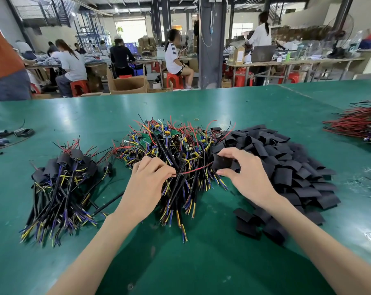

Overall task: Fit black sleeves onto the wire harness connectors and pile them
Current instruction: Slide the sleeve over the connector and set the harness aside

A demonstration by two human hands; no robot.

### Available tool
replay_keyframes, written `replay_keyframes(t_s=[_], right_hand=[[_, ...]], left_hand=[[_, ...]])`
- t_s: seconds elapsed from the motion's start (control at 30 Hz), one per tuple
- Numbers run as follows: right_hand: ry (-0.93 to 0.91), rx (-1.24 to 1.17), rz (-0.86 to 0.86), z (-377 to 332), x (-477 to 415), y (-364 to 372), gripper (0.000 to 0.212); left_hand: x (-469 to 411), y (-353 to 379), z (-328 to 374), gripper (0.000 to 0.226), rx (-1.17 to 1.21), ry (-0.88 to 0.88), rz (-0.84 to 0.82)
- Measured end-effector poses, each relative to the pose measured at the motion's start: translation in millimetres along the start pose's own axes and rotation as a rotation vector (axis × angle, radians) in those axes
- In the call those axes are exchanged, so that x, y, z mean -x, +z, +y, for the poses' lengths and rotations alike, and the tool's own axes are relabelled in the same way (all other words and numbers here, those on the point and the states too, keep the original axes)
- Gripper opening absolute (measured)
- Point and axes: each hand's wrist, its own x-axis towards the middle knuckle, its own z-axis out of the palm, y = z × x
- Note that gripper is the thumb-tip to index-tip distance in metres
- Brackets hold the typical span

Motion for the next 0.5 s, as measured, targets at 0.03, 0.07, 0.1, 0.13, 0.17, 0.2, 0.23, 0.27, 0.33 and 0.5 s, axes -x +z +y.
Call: replay_keyframes(t_s=[0.03, 0.07, 0.1, 0.13, 0.17, 0.2, 0.23, 0.27, 0.33, 0.5], right_hand=[[-0.073, 0.107, 0.009, 0.5, -0.4, -0.4, 0.035], [-0.135, 0.21, 0.019, 0.9, -0.5, -0.5, 0.035], [-0.179, 0.285, 0.029, 0.9, -0.7, -0.6, 0.035], [-0.205, 0.327, 0.039, 0.5, -0.9, -1.1, 0.035], [-0.221, 0.345, 0.047, 0.1, -1.0, -1.9, 0.035], [-0.234, 0.349, 0.051, 0.0, -1.3, -2.7, 0.035], [-0.243, 0.343, 0.051, -0.1, -1.4, -3.5, 0.035], [-0.244, 0.326, 0.045, 0.1, -1.4, -4.2, 0.035], [-0.224, 0.26, 0.018, -0.6, -1.1, -4.5, 0.036], [-0.121, 0.055, -0.028, -3.3, -1.2, -3.8, 0.04]], left_hand=[[-0.5, -0.5, 0.1, 0.014, 0.003, 0.003, -0.022], [-0.8, -0.8, 0.4, 0.014, -0.001, 0.005, -0.045], [-1.1, -1.0, 0.5, 0.015, -0.013, 0.006, -0.064], [-1.2, -1.0, 0.7, 0.017, -0.026, 0.003, -0.076], [-1.2, -1.1, 0.8, 0.018, -0.036, -0.004, -0.082], [-1.1, -1.1, 0.9, 0.018, -0.041, -0.012, -0.083], [-1.1, -1.3, 1.1, 0.017, -0.044, -0.02, -0.081], [-1.0, -1.4, 1.3, 0.017, -0.042, -0.029, -0.074], [-1.2, -1.7, 1.7, 0.017, -0.036, -0.048, -0.055], [-0.8, -3.8, 4.8, 0.015, -0.007, -0.08, -0.041]])
